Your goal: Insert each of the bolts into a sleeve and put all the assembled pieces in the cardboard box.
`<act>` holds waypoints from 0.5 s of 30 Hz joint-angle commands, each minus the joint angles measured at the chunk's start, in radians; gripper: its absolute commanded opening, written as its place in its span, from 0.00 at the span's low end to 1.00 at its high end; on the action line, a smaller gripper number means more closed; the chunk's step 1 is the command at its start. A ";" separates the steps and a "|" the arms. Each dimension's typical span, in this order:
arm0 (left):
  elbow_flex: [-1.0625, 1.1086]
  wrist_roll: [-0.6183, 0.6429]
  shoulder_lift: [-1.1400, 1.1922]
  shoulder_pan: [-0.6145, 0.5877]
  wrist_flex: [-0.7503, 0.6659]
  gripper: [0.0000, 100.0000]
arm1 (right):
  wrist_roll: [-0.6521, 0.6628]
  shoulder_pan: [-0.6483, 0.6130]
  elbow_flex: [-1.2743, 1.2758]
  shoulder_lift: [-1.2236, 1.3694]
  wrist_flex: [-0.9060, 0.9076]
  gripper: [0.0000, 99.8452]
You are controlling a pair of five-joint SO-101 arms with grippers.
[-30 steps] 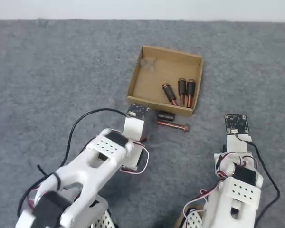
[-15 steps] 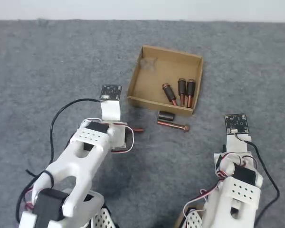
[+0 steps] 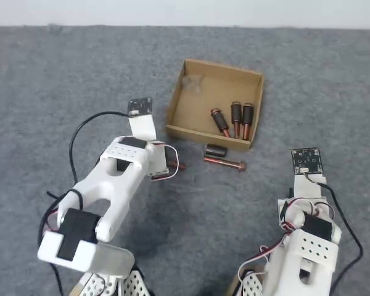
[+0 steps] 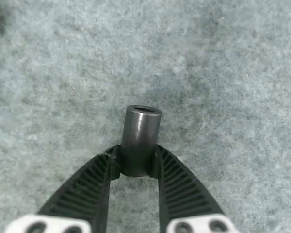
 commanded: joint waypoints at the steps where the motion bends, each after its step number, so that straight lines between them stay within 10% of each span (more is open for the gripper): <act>1: -0.065 0.106 -0.029 -0.008 0.006 0.01 | 0.020 -0.008 -0.006 -0.038 -0.016 0.01; 15: -0.064 0.358 -0.020 -0.014 -0.275 0.01 | 0.020 -0.008 -0.006 -0.038 -0.015 0.01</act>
